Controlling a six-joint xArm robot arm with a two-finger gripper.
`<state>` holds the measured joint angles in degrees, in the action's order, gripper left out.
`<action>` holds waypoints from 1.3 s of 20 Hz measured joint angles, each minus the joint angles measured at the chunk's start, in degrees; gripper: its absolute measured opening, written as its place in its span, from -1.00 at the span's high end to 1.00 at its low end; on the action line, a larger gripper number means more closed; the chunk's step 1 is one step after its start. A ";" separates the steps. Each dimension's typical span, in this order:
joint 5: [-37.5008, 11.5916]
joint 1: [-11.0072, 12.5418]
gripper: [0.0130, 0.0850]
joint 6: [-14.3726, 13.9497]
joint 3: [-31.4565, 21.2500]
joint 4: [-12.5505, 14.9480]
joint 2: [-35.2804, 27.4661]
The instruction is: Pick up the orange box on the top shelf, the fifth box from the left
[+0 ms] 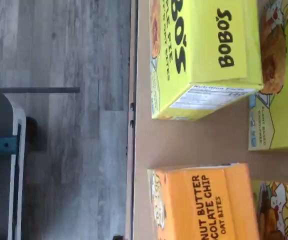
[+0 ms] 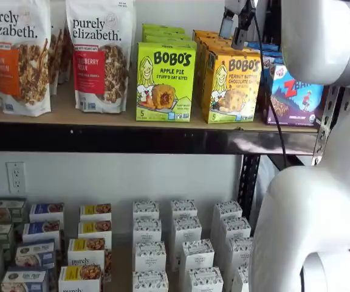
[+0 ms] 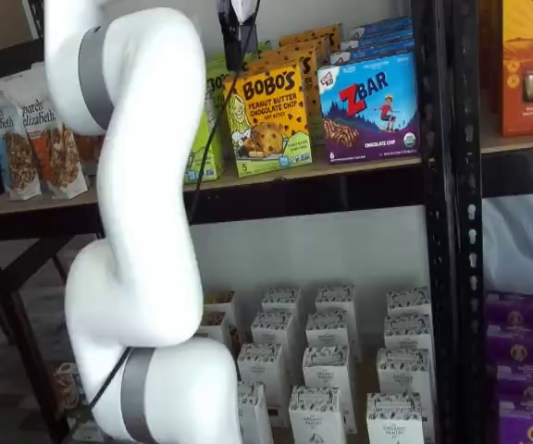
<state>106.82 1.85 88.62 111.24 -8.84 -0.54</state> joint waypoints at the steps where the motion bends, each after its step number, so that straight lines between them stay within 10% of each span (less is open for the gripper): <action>1: 0.52 -0.16 -1.00 0.07 0.08 0.70 0.01; 11: -0.79 1.99 -1.00 2.59 -9.81 1.33 7.73; 26: -0.20 1.73 -1.00 1.84 -5.71 0.07 4.72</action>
<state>106.62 3.58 90.45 105.53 -8.77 4.18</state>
